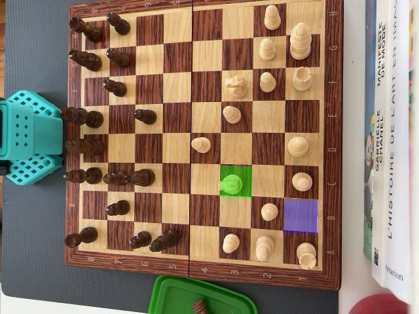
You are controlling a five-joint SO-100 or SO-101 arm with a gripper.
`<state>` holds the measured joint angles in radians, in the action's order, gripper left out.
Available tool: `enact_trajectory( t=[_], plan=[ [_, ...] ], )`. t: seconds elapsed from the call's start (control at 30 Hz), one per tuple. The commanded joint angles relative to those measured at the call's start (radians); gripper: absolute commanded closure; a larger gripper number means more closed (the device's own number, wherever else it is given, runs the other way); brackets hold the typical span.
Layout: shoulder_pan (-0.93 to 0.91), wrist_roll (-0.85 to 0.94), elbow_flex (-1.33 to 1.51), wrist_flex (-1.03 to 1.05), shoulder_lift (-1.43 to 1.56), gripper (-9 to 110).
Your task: Play chess
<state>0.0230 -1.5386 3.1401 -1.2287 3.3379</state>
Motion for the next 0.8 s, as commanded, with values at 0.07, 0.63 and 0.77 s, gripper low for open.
enact_trajectory(
  t=[0.07, 0.63, 0.77],
  plan=[
    [0.008, -0.009, 0.02, -0.176, 0.009, 89],
    [0.031, -0.005, 0.02, -0.5, 0.009, 89],
    [0.031, -0.005, 0.02, -0.569, 0.009, 89]
  ],
)
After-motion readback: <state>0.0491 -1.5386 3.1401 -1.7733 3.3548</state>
